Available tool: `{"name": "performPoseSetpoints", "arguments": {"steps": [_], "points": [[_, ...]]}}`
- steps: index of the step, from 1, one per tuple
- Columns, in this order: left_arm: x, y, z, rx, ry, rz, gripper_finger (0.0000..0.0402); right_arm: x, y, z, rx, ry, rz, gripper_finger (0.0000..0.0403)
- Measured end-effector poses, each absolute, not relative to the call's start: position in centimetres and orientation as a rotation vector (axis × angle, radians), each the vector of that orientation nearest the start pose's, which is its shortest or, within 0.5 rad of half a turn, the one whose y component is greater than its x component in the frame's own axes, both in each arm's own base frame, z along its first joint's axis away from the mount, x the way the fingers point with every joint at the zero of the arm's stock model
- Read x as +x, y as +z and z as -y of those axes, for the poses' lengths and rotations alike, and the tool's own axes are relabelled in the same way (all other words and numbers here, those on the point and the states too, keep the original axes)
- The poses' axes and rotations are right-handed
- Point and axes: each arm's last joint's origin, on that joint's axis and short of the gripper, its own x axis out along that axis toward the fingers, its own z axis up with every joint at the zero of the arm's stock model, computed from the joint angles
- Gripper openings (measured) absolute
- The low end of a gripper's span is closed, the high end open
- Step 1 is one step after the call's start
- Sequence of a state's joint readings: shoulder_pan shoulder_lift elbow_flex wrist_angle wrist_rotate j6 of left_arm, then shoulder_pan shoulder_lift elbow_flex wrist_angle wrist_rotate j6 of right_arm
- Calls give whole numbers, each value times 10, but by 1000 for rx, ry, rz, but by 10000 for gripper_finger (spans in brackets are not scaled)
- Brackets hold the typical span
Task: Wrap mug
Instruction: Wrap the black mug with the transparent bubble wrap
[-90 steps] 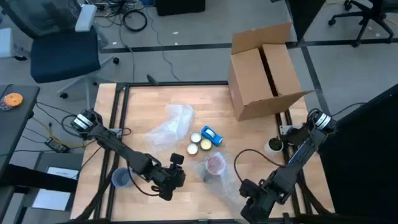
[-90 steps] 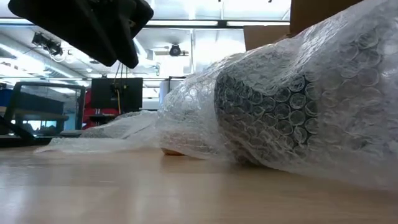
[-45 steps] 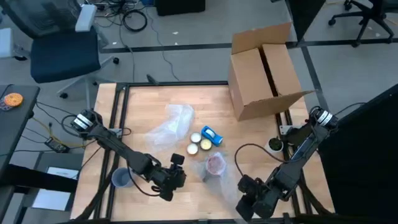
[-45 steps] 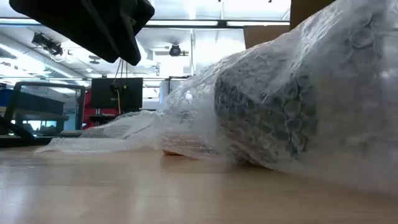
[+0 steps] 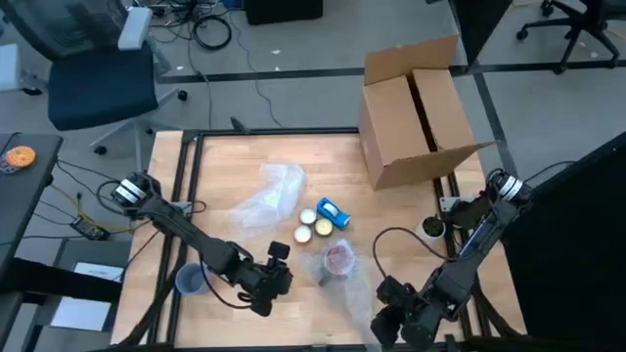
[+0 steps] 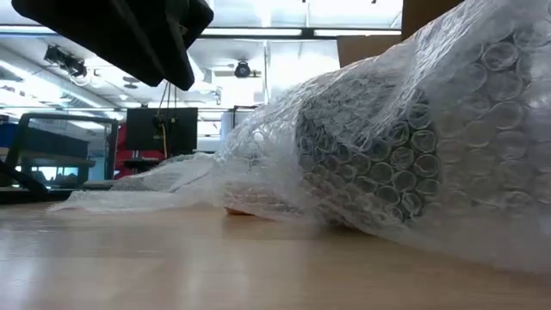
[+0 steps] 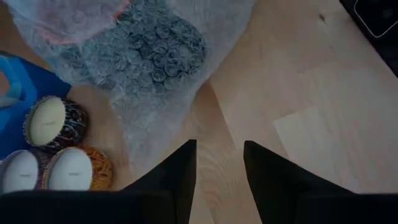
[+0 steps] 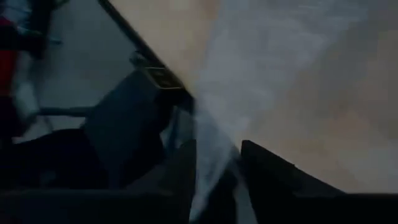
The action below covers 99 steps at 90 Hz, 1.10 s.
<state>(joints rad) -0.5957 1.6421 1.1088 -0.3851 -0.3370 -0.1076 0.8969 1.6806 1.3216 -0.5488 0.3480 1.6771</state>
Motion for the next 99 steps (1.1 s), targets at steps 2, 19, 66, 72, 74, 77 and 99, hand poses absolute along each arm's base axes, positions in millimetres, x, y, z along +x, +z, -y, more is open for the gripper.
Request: {"name": "performPoseSetpoints", "arguments": {"steps": [2,19,66,72,74,77,99], "points": [[285,218,182,313,-195,-832,120,232,262,-274,1037,-208,-902,112],[285,218,182,314,-192,-831,120,238,249,-281,1045,-214,-936,113],[284,220,187,373,-232,-796,120,277,215,-286,942,-132,-882,57],[281,220,192,413,-251,-791,120,281,215,-283,868,-111,-853,20],[280,221,193,426,-250,-789,120,283,216,-282,845,-100,-844,13],[278,223,196,444,-247,-782,120,284,218,-281,810,-86,-834,8],[267,241,208,559,-191,-777,120,300,242,-278,628,-20,-730,1]]}}
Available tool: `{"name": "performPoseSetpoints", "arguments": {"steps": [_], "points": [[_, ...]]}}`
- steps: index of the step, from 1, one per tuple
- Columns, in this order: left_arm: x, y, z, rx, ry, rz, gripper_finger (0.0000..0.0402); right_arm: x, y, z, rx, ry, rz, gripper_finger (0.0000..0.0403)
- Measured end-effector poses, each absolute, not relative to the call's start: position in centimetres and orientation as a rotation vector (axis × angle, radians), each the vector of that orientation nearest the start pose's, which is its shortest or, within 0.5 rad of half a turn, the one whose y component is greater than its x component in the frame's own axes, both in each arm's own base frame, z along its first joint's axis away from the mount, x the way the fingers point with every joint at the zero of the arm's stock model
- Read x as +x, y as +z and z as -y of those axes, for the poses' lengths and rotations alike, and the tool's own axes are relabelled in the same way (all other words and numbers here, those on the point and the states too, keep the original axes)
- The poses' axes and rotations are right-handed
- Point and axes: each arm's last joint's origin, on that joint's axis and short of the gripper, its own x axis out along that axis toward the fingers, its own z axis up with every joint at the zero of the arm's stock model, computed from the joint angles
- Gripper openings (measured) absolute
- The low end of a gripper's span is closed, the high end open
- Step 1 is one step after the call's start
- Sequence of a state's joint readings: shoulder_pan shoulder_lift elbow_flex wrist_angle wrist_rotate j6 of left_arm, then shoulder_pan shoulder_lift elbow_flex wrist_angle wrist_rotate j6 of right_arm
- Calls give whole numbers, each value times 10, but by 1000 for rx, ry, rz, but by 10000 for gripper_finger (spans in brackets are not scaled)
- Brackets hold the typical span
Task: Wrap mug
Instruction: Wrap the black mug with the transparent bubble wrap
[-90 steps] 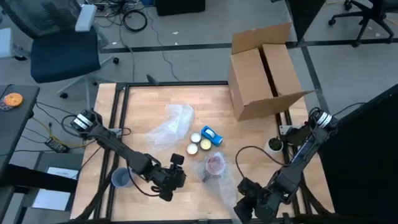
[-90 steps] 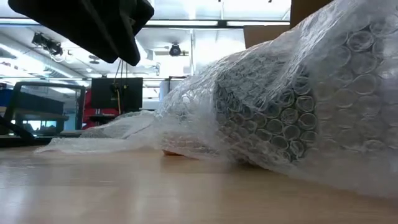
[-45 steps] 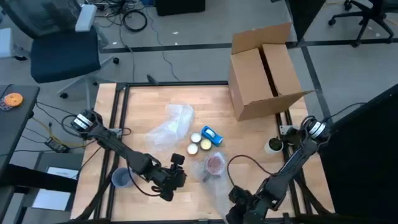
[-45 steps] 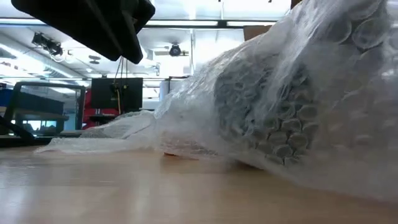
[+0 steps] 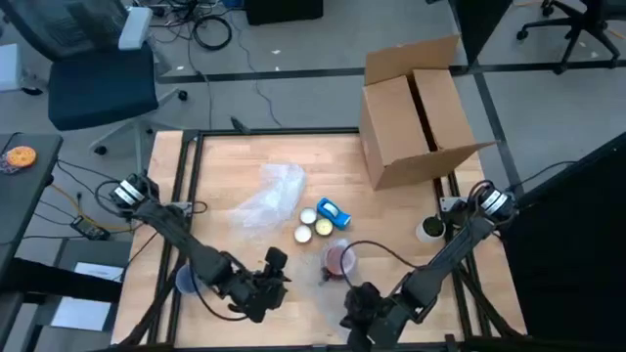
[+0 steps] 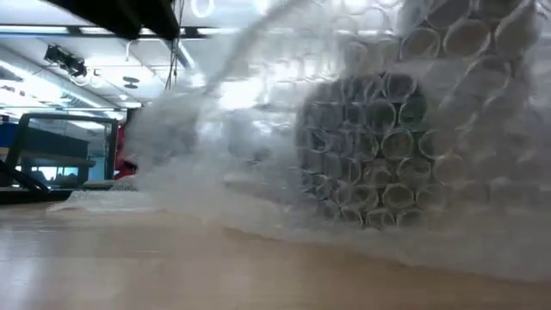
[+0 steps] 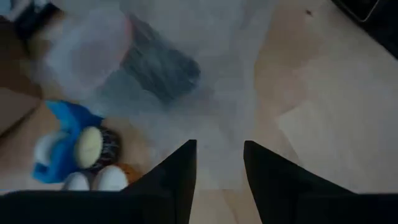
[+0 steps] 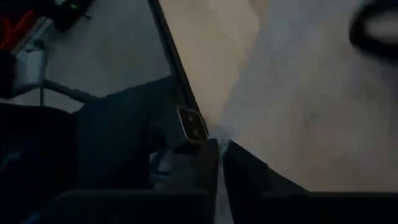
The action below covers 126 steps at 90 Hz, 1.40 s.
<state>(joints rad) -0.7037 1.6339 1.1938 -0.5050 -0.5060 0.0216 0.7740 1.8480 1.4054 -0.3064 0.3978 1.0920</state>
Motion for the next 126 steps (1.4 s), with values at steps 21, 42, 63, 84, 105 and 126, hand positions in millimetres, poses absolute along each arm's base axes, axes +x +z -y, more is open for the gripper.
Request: {"name": "performPoseSetpoints", "arguments": {"steps": [21,42,63,84,105,126], "points": [[250,250,202,624,-49,-868,120,309,262,-276,522,17,-651,0],[224,272,206,533,-50,-747,120,310,262,-274,515,6,-652,0],[209,264,203,422,-88,-617,120,310,262,-275,516,5,-650,0],[216,234,190,351,-62,-533,120,310,262,-274,513,-1,-646,0],[223,241,195,293,-123,-393,120,310,262,-274,538,-9,-645,0],[221,236,195,294,-166,-435,41,312,265,-275,558,-11,-604,3]]}}
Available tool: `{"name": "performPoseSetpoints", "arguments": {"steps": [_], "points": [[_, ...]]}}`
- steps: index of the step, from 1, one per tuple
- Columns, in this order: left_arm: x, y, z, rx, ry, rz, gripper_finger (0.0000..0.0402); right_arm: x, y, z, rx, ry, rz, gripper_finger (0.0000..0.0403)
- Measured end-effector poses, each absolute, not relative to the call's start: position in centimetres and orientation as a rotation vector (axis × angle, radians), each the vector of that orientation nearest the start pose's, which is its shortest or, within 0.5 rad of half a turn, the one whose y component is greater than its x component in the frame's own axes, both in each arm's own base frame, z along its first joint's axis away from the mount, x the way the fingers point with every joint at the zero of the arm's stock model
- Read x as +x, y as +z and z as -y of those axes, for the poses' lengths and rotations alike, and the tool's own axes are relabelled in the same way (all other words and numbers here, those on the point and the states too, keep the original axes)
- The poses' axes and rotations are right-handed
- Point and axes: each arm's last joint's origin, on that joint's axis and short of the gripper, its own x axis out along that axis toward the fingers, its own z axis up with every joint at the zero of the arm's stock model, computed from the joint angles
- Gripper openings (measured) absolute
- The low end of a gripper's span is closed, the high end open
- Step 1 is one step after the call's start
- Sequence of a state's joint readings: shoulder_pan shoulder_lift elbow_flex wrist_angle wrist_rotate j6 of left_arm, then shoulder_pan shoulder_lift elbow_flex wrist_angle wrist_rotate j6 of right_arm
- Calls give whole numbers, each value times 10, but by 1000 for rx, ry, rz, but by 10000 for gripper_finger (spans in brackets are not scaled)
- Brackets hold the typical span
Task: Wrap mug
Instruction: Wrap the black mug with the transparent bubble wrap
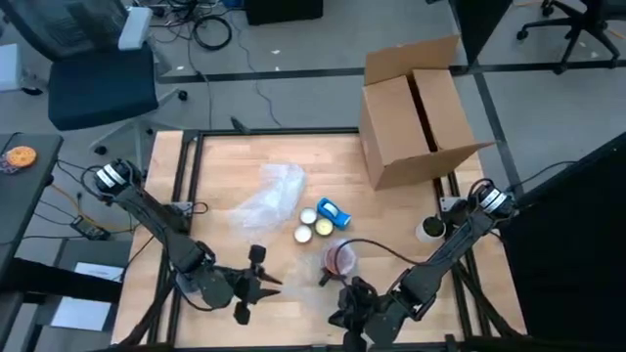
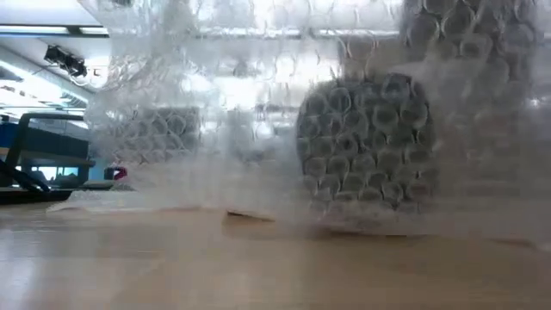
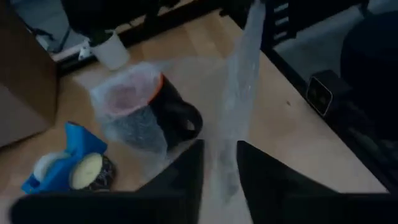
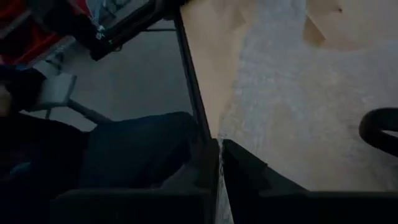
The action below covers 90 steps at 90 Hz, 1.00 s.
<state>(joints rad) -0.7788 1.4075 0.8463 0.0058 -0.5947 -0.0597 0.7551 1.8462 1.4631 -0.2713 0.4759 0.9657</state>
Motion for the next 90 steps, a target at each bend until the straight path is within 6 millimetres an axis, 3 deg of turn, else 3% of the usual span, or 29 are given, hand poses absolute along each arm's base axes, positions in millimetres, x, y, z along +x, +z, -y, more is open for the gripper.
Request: {"name": "performPoseSetpoints", "arguments": {"steps": [6,21,39,56,66,90], "points": [[221,236,194,293,-121,-429,11,313,265,-274,555,-25,-588,10],[224,237,190,273,-63,-413,2,318,271,-267,508,-13,-560,36],[237,240,181,128,-180,-441,0,313,319,-255,575,100,-397,45],[256,251,157,82,-143,-523,0,299,344,-273,551,255,-231,40],[268,259,139,68,-115,-575,0,294,336,-290,575,276,-236,36],[285,278,104,44,-106,-636,0,298,273,-326,654,219,-385,19]]}}
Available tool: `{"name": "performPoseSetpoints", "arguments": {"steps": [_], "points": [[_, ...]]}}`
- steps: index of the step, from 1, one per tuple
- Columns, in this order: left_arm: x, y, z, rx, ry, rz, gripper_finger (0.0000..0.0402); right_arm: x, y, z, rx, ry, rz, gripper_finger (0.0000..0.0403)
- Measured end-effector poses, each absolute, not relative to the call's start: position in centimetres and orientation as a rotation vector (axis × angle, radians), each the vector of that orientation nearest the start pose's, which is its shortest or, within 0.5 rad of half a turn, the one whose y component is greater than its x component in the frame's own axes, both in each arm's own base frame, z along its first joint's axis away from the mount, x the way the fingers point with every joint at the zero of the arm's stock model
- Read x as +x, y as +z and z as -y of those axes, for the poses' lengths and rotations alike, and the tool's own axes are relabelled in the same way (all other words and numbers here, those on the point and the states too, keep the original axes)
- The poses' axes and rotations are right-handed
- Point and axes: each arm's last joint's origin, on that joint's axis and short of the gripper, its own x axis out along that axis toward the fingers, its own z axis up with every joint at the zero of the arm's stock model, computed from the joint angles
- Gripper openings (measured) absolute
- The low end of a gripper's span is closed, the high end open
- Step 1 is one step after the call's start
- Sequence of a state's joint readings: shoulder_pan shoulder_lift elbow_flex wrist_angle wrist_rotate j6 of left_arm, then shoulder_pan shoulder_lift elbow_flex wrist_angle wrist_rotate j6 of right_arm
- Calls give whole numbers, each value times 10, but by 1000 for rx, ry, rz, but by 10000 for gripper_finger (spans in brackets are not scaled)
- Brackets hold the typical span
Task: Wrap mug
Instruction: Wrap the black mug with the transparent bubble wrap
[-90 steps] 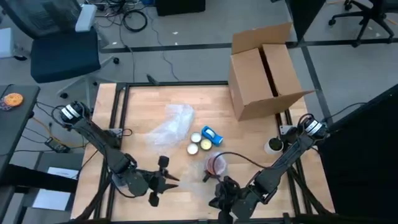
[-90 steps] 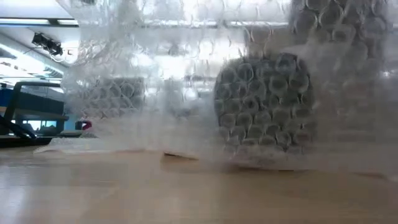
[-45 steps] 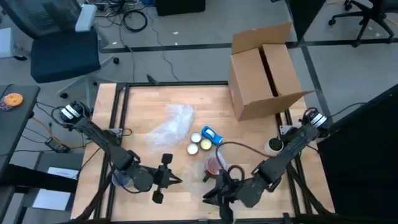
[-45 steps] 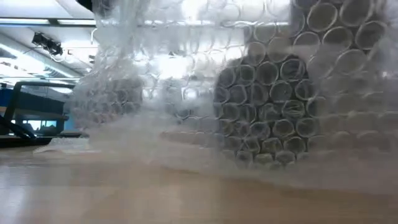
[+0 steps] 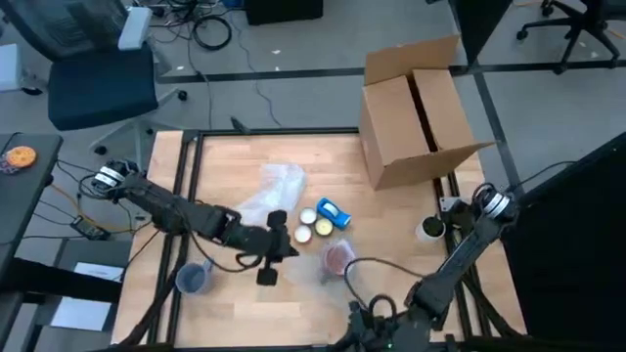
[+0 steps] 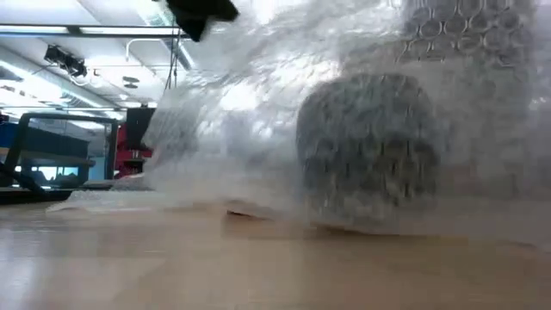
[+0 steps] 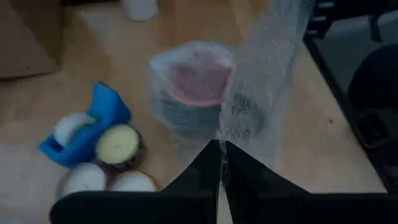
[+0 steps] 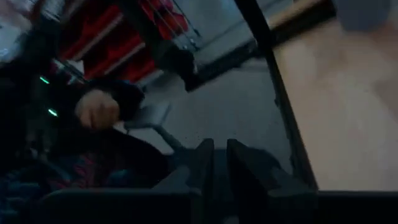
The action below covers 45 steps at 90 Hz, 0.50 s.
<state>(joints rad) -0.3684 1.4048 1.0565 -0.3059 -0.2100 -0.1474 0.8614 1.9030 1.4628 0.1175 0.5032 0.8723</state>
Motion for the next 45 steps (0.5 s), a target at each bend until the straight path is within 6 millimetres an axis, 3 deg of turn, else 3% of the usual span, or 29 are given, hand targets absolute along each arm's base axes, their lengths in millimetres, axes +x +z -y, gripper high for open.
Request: {"name": "performPoseSetpoints", "arguments": {"steps": [21,45], "points": [[284,273,95,15,-75,-710,0,293,229,-338,705,119,-570,1],[276,272,115,-42,-198,-742,0,276,204,-312,674,-199,-841,0]]}}
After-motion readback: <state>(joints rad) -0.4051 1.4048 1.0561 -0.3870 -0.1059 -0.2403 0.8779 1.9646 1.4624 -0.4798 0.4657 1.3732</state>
